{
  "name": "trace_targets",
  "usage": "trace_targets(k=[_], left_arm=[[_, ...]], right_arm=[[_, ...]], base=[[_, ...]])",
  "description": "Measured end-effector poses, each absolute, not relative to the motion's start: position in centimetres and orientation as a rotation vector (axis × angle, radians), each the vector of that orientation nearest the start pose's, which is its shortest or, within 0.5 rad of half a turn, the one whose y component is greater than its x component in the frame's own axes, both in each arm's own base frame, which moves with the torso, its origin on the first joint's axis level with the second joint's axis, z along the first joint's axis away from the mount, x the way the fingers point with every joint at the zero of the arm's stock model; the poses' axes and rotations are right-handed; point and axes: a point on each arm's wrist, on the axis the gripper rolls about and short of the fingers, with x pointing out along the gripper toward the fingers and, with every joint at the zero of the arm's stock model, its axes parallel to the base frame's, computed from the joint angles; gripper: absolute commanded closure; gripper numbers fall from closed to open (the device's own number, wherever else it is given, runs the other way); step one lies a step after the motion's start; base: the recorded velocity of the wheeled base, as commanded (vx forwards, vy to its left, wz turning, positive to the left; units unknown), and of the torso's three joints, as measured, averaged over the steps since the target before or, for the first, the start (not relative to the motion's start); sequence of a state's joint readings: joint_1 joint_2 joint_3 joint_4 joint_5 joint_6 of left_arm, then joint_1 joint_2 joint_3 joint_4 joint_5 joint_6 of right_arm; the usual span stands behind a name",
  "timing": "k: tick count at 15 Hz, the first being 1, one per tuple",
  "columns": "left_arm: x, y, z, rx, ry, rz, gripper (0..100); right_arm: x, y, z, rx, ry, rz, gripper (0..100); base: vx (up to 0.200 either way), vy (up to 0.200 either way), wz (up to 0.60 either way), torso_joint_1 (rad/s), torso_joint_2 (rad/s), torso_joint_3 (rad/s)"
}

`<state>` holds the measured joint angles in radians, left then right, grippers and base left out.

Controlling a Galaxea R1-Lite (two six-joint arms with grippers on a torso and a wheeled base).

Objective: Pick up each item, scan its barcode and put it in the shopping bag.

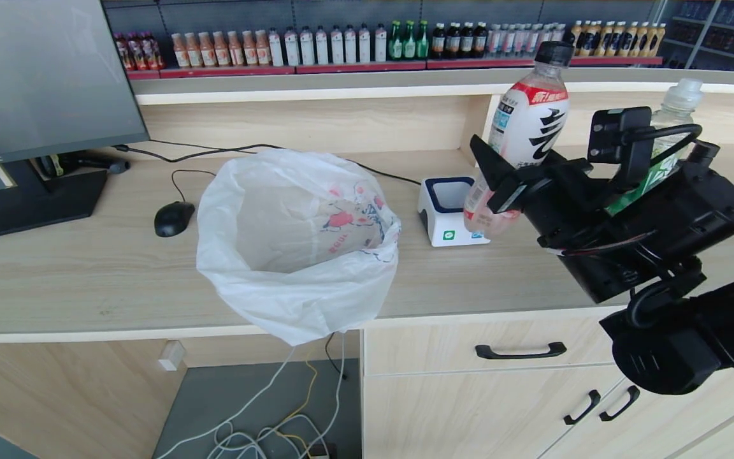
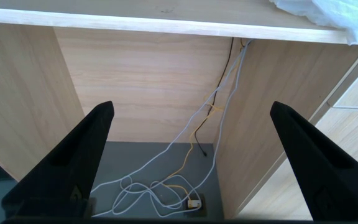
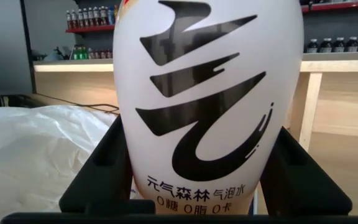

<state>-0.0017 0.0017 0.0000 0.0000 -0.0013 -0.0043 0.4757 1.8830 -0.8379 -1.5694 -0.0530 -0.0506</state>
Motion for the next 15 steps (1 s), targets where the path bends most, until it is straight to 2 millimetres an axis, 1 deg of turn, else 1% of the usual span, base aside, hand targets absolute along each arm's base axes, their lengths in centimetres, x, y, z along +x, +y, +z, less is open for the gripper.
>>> trace_targets(k=[5,8,15], left_arm=[[-2.3,0.0,7.6,-0.004,0.002,-0.002,0],[-2.3,0.0,7.6,-0.006,0.002,-0.003,0],[-2.3,0.0,7.6,-0.007,0.002,-0.003,0]], right_arm=[[28.5,15.0,21.7,0.123,-0.473,0.418,100],[28.2,14.8,22.1,0.157,-0.474,0.396,100],[28.0,14.5,22.6,0.176,-0.490,0.392,100]], base=[[0.000,0.000,0.00,0.000,0.00,0.000],[0.000,0.200,0.00,-0.005,0.00,0.002],[0.000,0.200,0.00,0.005,0.00,0.005]])
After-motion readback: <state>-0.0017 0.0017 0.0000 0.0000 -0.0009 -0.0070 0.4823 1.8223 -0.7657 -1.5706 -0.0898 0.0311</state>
